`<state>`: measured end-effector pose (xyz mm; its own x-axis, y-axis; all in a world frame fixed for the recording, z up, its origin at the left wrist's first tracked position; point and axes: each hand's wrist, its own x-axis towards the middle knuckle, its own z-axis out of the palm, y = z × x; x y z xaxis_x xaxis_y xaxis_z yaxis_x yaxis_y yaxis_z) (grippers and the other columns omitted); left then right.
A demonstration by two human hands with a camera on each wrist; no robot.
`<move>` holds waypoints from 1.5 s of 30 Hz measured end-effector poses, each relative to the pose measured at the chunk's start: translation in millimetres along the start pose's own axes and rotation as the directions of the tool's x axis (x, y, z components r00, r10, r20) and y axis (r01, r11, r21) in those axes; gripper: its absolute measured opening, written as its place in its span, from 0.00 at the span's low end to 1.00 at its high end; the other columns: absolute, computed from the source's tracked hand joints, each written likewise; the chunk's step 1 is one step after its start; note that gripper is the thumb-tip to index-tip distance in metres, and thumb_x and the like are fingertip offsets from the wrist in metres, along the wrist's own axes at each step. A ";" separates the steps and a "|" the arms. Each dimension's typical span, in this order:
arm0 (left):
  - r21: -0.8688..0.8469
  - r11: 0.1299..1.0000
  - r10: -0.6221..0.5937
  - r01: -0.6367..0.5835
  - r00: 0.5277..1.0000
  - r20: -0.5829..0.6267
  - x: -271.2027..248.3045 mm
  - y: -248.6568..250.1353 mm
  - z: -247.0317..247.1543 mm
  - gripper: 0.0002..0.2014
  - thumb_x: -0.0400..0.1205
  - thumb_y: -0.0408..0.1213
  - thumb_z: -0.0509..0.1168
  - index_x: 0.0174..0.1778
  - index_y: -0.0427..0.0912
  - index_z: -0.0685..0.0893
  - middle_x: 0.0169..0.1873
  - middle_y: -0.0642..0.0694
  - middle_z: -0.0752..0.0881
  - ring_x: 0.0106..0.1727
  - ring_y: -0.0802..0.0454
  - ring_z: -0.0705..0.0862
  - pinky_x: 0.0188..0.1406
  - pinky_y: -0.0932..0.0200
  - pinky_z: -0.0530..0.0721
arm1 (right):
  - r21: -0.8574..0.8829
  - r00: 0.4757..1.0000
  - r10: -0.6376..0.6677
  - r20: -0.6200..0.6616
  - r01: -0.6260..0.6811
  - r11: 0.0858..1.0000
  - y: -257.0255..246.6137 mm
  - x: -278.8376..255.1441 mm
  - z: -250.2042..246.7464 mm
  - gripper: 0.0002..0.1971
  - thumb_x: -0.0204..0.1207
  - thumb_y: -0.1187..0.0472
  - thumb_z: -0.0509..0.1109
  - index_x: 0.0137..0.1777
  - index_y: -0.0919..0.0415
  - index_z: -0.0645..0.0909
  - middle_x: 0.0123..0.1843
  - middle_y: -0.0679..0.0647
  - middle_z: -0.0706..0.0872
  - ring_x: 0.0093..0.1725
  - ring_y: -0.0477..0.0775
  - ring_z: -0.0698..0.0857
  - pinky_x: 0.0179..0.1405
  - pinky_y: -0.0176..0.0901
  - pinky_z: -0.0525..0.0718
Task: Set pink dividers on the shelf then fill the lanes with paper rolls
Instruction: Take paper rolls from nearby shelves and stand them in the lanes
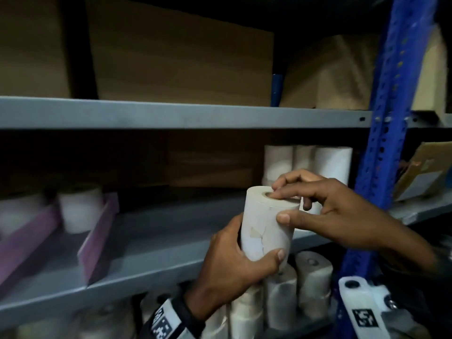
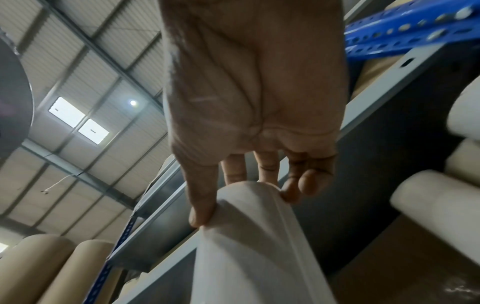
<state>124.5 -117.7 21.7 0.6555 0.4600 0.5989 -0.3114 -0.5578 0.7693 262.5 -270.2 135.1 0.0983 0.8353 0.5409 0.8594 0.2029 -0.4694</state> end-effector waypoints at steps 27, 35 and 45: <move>0.209 0.946 -0.115 0.249 0.858 -0.501 -460.7 143.1 -324.9 0.31 0.71 0.55 0.78 0.70 0.53 0.82 0.56 0.54 0.91 0.55 0.51 0.91 0.47 0.44 0.92 | 0.171 0.666 -0.361 0.653 0.334 0.927 -408.7 -13.3 321.2 0.23 0.69 0.36 0.72 0.63 0.40 0.86 0.74 0.29 0.73 0.71 0.30 0.74 0.69 0.48 0.82; 0.239 0.937 -0.086 0.256 0.829 -0.553 -474.3 130.6 -391.7 0.33 0.71 0.54 0.79 0.73 0.55 0.81 0.58 0.57 0.91 0.58 0.53 0.91 0.49 0.53 0.92 | 0.189 0.646 -0.423 0.636 0.400 0.897 -437.9 28.6 384.8 0.26 0.69 0.35 0.71 0.65 0.43 0.85 0.76 0.31 0.72 0.74 0.33 0.72 0.70 0.50 0.80; 0.249 0.934 -0.074 0.256 0.821 -0.565 -440.1 96.7 -467.4 0.30 0.73 0.52 0.79 0.72 0.56 0.81 0.56 0.57 0.92 0.53 0.55 0.92 0.44 0.57 0.92 | 0.188 0.698 -0.488 0.524 0.463 0.866 -426.6 94.0 446.1 0.23 0.75 0.40 0.72 0.67 0.47 0.83 0.77 0.37 0.72 0.74 0.33 0.71 0.71 0.46 0.79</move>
<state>-515.7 -51.2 -63.6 0.1726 0.8099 0.5606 0.0483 -0.5754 0.8164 -318.7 -50.3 74.9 -0.6134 0.7521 0.2411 0.6951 0.6590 -0.2873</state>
